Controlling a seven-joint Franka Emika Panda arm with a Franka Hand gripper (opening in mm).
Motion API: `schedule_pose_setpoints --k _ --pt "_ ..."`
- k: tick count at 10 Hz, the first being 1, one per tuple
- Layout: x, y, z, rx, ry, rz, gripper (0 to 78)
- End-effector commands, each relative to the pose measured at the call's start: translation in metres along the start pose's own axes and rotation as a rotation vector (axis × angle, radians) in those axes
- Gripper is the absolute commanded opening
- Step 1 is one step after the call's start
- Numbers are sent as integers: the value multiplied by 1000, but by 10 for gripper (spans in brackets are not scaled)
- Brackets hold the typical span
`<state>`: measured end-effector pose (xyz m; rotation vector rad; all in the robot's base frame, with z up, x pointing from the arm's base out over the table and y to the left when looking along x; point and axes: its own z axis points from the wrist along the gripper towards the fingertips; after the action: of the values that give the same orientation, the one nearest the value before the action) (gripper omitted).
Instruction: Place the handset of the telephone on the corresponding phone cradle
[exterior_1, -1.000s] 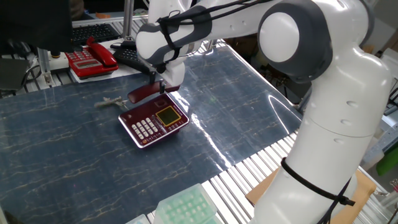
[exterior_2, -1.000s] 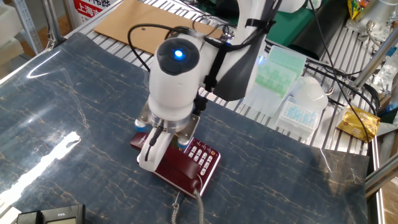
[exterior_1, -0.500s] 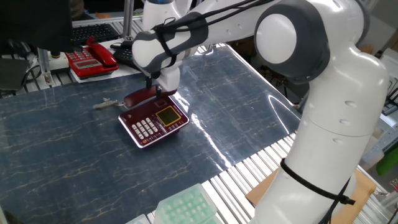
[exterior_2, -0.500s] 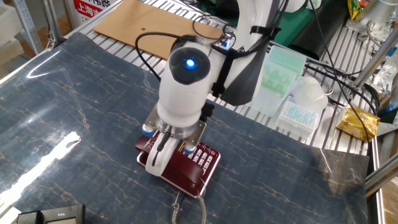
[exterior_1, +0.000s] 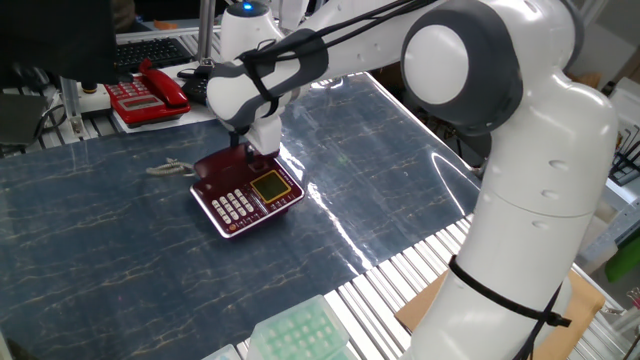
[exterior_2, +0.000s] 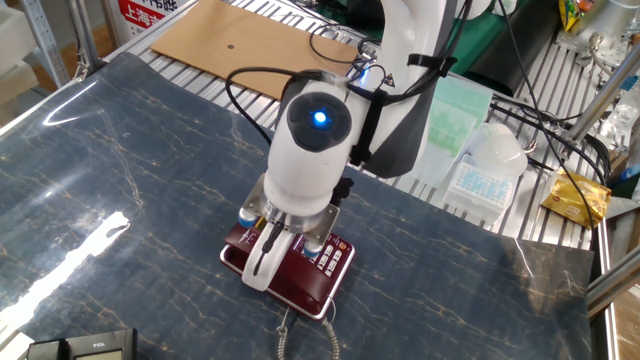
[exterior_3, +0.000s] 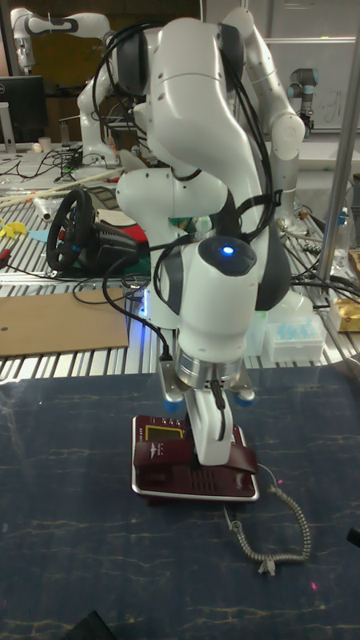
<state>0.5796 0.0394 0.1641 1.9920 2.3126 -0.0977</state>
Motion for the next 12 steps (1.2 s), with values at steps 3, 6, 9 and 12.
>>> schedule_pose_setpoints --k 3,6,9,12 --pt "4 1 9 -6 -2 7 13" --pt "5 2 12 -6 -2 12 13" --pt "6 -1 15 -3 -1 0 13" --pt "6 -2 18 -2 -3 1 13"
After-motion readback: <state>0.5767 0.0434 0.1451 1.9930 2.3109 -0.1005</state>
